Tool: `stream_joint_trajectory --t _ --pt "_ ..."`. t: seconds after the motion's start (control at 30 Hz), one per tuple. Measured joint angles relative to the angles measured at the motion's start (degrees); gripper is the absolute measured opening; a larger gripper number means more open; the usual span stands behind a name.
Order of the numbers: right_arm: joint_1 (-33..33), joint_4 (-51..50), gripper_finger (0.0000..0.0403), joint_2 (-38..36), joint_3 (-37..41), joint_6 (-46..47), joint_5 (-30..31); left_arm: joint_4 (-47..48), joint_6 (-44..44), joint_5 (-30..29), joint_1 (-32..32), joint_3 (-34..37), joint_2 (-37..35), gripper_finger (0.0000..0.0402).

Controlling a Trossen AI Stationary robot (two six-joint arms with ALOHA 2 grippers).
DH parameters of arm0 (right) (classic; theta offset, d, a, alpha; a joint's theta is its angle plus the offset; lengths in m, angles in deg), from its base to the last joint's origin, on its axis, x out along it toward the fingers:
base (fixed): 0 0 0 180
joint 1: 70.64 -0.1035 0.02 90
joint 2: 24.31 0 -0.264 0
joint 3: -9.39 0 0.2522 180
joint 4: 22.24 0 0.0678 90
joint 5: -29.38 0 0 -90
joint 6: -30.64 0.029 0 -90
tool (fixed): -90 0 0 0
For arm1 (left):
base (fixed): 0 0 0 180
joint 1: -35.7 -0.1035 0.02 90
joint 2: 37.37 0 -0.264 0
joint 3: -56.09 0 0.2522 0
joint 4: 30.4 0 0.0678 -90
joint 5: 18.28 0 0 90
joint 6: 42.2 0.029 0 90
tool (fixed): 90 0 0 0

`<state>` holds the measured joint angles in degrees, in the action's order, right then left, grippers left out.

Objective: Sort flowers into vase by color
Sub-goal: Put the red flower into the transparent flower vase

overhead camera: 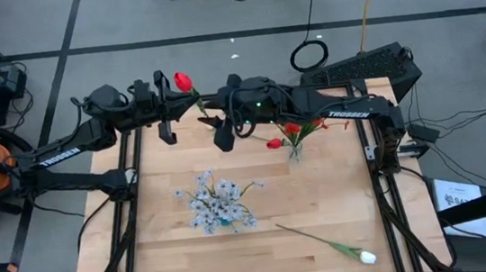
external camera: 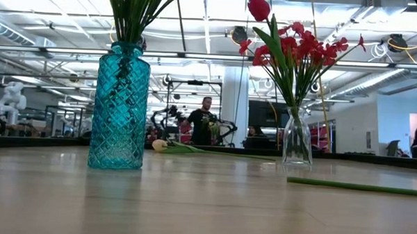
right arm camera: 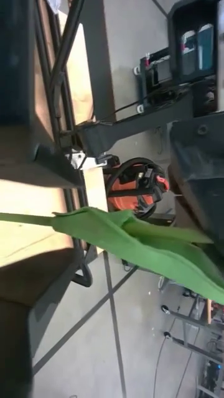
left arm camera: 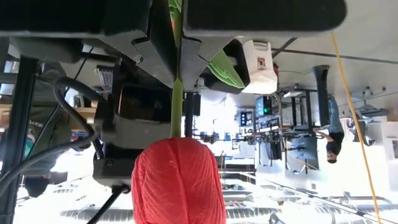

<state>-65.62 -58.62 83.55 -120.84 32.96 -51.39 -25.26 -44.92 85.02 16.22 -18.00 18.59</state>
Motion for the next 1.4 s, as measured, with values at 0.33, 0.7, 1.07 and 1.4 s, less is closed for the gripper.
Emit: stream_joint_trajectory --t 0.33,0.7,1.07,1.4 --pt "0.13 -0.1 0.0009 -0.09 0.0 -1.15 0.0 0.2 0.0 0.0 0.0 0.0 0.0 0.0012" --pt "0.12 -5.14 0.0004 -1.15 0.0 -0.1 5.5 4.43 -1.46 -0.02 0.0 0.0 0.02 0.0082" --pt "-1.06 -16.17 0.0003 -10.85 0.0 5.99 15.83 4.63 -1.44 -0.02 0.0 0.0 -0.11 0.0143" --pt "-7.65 -32.54 0.0002 -22.28 -0.07 17.59 27.77 4.57 -1.49 -0.51 0.0 0.0 -0.11 0.0144"
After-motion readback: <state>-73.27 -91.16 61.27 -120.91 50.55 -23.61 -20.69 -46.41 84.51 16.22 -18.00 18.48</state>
